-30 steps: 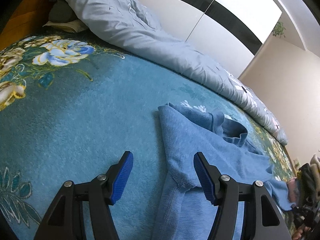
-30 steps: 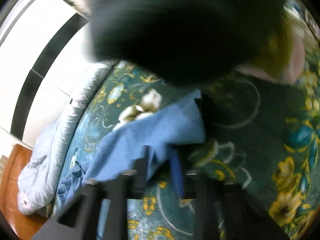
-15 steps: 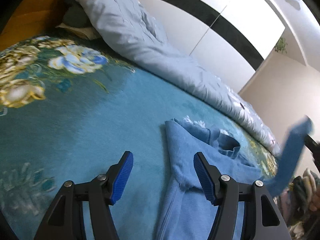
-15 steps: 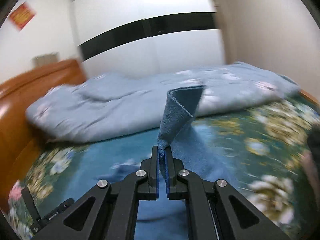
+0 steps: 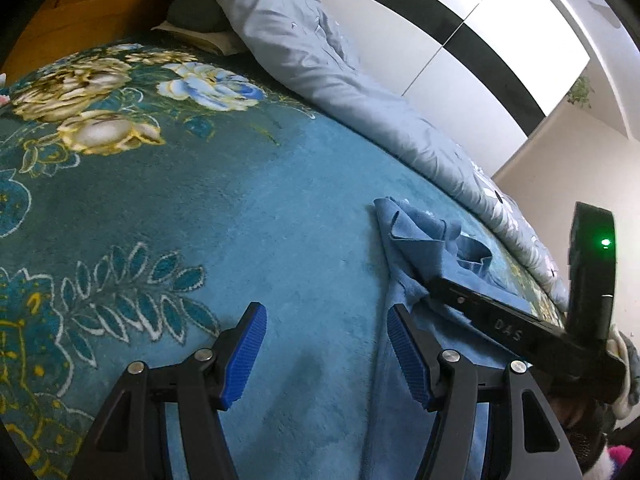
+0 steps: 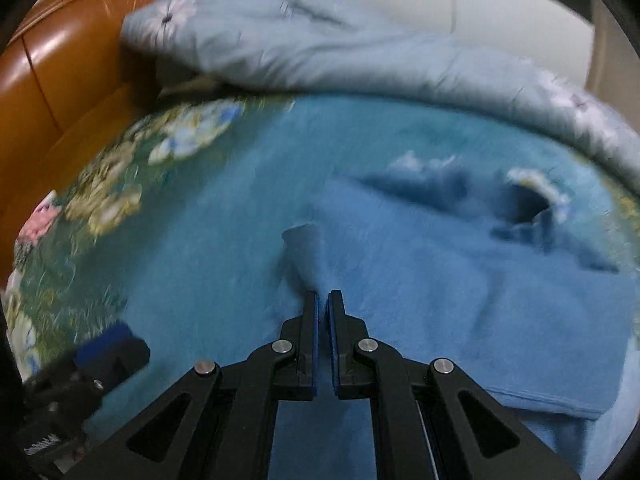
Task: Fold clothes
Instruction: 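Release the sleeve with the right gripper and withdraw both tools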
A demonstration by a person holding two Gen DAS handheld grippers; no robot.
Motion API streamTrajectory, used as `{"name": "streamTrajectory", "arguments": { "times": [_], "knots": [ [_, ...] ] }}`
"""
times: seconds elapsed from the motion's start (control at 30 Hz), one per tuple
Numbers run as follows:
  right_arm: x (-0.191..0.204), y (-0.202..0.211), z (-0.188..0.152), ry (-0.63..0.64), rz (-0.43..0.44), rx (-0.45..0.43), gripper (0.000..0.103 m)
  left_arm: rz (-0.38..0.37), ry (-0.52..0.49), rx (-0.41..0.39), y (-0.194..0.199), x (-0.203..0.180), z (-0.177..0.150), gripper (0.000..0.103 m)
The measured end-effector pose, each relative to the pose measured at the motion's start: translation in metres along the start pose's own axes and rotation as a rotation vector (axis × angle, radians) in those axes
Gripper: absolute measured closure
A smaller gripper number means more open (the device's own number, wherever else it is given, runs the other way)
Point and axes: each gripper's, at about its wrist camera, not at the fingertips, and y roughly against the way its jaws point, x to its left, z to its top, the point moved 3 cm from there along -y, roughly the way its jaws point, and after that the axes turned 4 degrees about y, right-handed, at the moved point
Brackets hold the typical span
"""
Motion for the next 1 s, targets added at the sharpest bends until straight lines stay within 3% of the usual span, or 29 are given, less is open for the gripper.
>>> {"name": "streamTrajectory", "arguments": {
  "times": [0.1, 0.2, 0.37, 0.5, 0.6, 0.73, 0.83, 1.0],
  "knots": [
    [-0.003, 0.004, -0.002, -0.029, 0.101, 0.038, 0.091, -0.014, -0.007, 0.018, 0.001, -0.003, -0.002, 0.036],
    [-0.008, 0.030, -0.012, -0.025, 0.159, 0.027, 0.074, -0.025, -0.030, 0.047, 0.006, -0.006, -0.009, 0.036],
    [-0.051, 0.087, -0.053, -0.053, 0.038, -0.017, 0.067, -0.055, -0.077, 0.118, 0.015, -0.011, -0.029, 0.036],
    [-0.115, 0.126, -0.108, -0.209, -0.089, -0.018, 0.063, -0.086, -0.144, 0.174, 0.026, -0.018, -0.048, 0.036],
    [-0.164, 0.148, -0.157, -0.387, -0.113, 0.000, 0.063, -0.102, -0.196, 0.223, 0.034, -0.024, -0.064, 0.036],
    [-0.190, 0.159, -0.207, -0.538, -0.034, 0.014, 0.063, -0.109, -0.207, 0.302, 0.042, -0.022, -0.085, 0.036],
    [-0.188, 0.165, -0.228, -0.575, 0.040, -0.016, 0.059, -0.121, -0.215, 0.336, 0.055, -0.021, -0.096, 0.036],
    [-0.167, 0.172, -0.251, -0.540, 0.139, -0.030, 0.057, -0.215, -0.150, 0.459, 0.072, -0.011, -0.120, 0.036]
  ]
}}
